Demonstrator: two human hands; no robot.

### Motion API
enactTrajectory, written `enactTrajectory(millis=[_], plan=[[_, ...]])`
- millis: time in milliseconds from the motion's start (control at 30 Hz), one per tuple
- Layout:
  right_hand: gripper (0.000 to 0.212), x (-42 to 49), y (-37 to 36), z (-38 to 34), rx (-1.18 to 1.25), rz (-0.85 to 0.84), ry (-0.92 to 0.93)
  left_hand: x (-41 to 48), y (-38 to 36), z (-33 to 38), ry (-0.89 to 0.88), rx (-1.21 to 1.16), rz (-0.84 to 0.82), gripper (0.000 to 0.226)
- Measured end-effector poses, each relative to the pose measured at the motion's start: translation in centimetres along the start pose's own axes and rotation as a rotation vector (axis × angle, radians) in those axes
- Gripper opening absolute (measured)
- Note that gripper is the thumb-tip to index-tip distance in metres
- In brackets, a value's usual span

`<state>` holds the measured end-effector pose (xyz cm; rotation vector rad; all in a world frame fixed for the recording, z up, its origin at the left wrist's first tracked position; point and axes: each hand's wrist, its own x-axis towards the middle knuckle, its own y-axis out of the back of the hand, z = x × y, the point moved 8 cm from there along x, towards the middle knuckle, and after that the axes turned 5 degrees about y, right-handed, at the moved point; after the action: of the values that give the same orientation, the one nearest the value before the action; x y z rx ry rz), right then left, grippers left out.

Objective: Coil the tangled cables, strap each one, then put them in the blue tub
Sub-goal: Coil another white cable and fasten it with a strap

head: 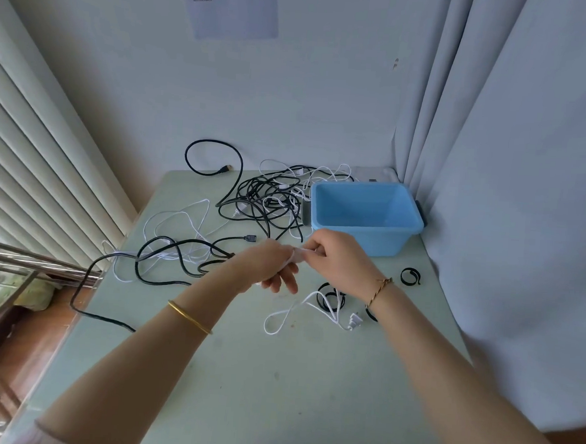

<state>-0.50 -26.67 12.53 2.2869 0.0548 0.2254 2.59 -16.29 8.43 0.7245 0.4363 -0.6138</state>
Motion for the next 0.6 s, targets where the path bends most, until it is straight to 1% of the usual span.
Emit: enactTrajectory(millis=[100,167,200,267,333,400,467,533,600], plan=[[0.022,-0.8,-0.8,-0.4,0.252,-0.033,-0.07,0.3,1.9,0.3,-0.064,-0.193,0.184,0.03],[0.021,-1.4,-2.1,-0.2,0.424,-0.131,-0.102,0.2,3.7,0.5,-0.137,-0.403,0.278,0.035],[0.022,-1.8,-3.2,-0.2,0.499,-0.198,-0.101,0.1,4.4,0.6,-0.174,-0.536,0.289,0.037],[0.022,-2.7,-5.5,-0.5,0.596,-0.321,-0.071,-0.2,5.3,1.2,-0.244,-0.784,0.239,0.035],[0.022,-3.1,-7.4,-0.6,0.609,-0.371,-0.055,-0.7,4.9,2.4,-0.289,-0.898,0.125,0.036],[0.023,-2.8,-8.4,0.1,0.575,-0.354,-0.067,-1.3,3.7,3.5,-0.306,-0.896,0.006,0.039],[0.023,-2.3,-8.6,1.1,0.521,-0.328,-0.089,-1.8,2.6,4.0,-0.308,-0.822,-0.089,0.042],[0.022,-1.7,-7.9,2.5,0.422,-0.285,-0.111,-2.0,1.6,3.9,-0.31,-0.697,-0.184,0.043],[0.021,-1.0,-6.4,3.6,0.243,-0.234,-0.099,-2.1,0.6,3.2,-0.278,-0.536,-0.293,0.043]])
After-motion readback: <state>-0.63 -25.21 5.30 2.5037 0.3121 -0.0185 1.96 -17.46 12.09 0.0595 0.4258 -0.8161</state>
